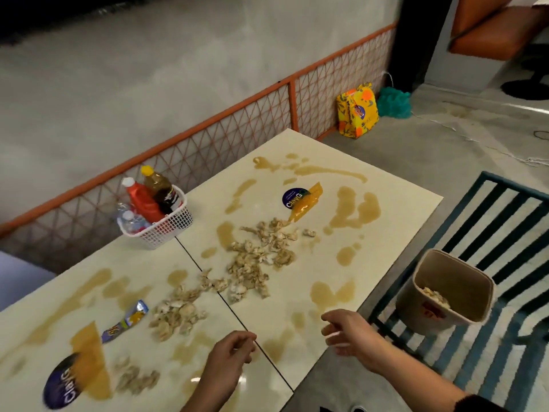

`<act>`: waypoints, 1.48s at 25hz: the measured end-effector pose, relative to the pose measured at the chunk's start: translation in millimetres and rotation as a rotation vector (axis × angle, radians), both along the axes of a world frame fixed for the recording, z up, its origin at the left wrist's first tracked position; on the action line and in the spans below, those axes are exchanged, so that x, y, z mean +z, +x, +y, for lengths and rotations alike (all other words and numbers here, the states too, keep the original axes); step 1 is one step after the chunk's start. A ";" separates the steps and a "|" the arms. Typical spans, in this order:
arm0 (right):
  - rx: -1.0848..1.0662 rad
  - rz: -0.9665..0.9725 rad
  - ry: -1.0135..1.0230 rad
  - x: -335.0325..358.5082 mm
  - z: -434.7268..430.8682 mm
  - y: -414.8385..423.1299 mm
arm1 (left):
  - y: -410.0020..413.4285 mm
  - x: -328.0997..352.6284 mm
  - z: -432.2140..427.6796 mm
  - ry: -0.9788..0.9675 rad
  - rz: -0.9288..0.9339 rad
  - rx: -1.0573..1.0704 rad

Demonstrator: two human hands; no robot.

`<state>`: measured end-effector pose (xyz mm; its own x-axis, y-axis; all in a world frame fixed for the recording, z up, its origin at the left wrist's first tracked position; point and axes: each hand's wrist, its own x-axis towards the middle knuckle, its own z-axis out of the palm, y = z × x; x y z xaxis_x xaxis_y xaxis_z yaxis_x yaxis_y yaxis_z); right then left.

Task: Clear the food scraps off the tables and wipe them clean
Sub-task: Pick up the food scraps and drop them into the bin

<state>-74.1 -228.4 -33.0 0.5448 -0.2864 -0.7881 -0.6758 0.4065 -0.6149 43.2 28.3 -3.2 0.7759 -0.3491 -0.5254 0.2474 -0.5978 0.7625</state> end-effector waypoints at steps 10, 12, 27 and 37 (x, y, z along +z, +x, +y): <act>0.649 -0.098 -0.264 38.7 178.9 123.3 | 38.3 -29.5 176.9 -0.054 0.005 0.304; 0.799 -0.107 -0.336 33.0 211.7 144.6 | 36.3 -36.8 207.9 -0.063 0.000 0.367; 1.623 -0.322 -1.164 -40.9 375.9 347.2 | 11.7 -77.4 318.8 -0.115 -0.004 0.657; 1.668 -0.175 -1.070 -83.5 376.5 364.4 | -0.1 -97.7 335.1 -0.031 -0.005 0.655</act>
